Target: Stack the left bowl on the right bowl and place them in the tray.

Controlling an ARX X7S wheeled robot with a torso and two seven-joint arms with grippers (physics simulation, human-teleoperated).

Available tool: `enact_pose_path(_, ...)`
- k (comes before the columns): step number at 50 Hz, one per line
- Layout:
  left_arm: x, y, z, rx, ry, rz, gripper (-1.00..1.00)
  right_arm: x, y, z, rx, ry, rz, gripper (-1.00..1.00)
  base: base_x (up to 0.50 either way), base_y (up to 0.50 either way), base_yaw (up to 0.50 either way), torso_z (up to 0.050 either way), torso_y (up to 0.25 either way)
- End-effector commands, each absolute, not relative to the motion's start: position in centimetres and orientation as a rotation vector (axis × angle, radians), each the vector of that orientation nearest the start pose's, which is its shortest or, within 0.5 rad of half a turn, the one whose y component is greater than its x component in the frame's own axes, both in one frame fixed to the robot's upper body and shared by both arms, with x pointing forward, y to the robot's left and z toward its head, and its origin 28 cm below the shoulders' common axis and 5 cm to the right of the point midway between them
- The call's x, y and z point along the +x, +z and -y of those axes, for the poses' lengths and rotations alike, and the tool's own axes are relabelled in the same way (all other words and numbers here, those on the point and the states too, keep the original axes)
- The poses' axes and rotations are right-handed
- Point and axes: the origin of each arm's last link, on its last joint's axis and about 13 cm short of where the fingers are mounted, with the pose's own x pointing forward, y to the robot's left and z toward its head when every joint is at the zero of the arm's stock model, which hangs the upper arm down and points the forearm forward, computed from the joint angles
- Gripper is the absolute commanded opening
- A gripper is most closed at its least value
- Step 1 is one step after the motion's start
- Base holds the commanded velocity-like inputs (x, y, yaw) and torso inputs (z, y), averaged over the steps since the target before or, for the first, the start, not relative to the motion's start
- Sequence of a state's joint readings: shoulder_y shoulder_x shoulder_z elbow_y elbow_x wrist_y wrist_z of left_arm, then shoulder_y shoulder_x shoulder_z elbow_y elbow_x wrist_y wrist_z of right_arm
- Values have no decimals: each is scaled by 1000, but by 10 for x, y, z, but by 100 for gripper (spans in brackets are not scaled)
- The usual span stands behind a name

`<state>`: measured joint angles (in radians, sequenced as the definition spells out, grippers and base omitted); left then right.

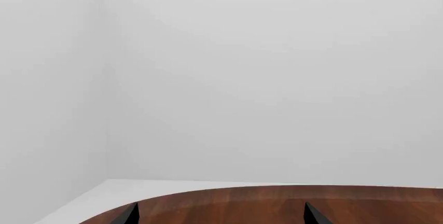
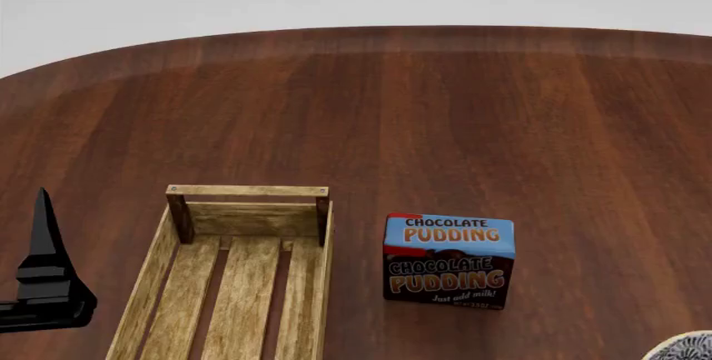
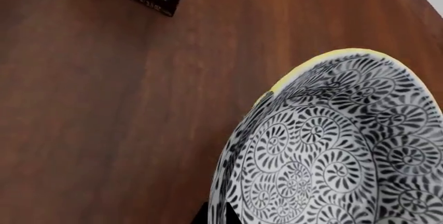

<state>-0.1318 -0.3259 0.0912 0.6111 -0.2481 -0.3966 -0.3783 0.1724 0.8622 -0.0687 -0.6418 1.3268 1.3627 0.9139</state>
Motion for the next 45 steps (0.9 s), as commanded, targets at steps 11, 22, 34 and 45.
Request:
enact_pose_path(11,213,141,-230,58,139,312,100,147,134,200,-456,-171,-765,-100,0,0,0,0,0)
enact_pose_path(22,213,141,-229,61,137,312,100,151,139,207,-468,-184,-779,-100,0,0,0,0,1)
enact_pose_path(34,214,143,-227,63,131,314,100,166,152,213,-488,-171,-797,-100,0,0,0,0,0)
enact_pose_path(45,216,145,-226,59,130,317,100,183,154,219,-494,-161,-822,-100,0,0,0,0,0)
